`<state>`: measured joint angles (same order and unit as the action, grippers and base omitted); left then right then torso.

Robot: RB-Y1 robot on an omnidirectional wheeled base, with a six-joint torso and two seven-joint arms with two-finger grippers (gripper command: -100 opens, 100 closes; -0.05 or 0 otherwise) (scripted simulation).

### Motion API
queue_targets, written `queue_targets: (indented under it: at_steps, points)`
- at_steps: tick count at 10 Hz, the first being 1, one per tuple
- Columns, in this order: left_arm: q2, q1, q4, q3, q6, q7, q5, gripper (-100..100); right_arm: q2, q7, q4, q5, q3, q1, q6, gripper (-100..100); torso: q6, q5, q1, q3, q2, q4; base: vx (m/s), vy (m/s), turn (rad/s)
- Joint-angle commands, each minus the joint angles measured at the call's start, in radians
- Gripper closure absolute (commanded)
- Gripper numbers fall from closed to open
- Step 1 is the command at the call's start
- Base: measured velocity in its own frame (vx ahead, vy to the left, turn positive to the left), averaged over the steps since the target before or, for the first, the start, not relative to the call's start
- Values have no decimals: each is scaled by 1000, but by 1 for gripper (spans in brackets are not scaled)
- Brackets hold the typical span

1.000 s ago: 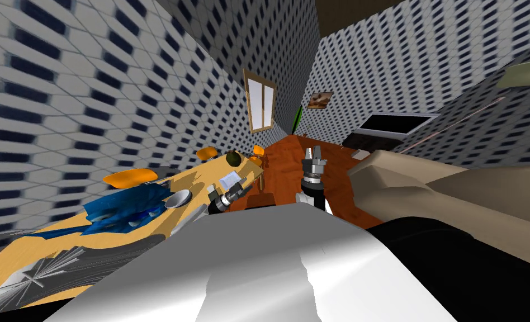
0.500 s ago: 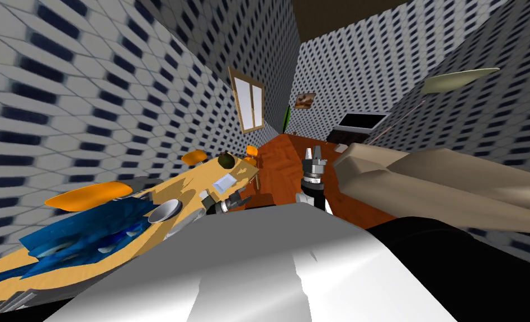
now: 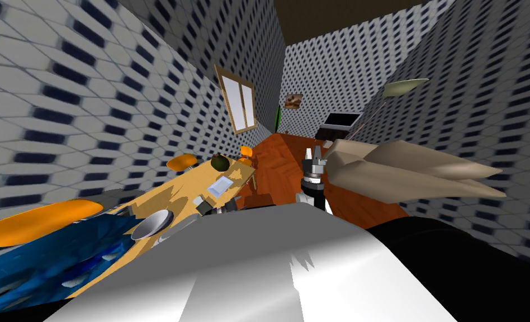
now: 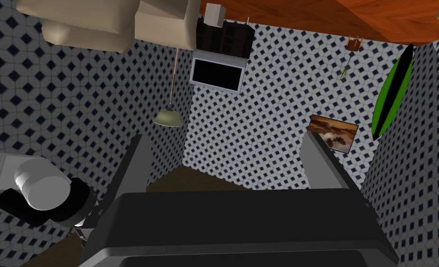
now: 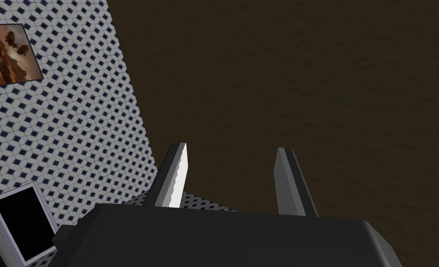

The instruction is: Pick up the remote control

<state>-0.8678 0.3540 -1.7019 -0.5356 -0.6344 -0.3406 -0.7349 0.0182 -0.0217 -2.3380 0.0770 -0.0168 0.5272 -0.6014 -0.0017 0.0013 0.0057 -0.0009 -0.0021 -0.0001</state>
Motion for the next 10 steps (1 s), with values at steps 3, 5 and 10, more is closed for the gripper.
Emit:
queue_targets:
  at_steps: [3, 5, 10]
  points:
    - [-97, 5, 78, -53, 48, -38, -99, -100, 0, 0, 0, 0, 0, 0, 0, 0, 0, 1, 2, 0, 1, 0, -31, 59, -305]
    - [-136, 9, 119, -76, 68, -62, -144, -100, 0, 0, 0, 0, 0, 0, 0, 0, 0, 1, 3, 0, 0, 0, -15, 57, -262]
    - [-209, 19, 201, -122, 110, -111, -230, -100, 0, 0, 0, 0, 0, 0, 0, 0, 1, 0, 0, -1, -2, 0, -8, 35, -186]
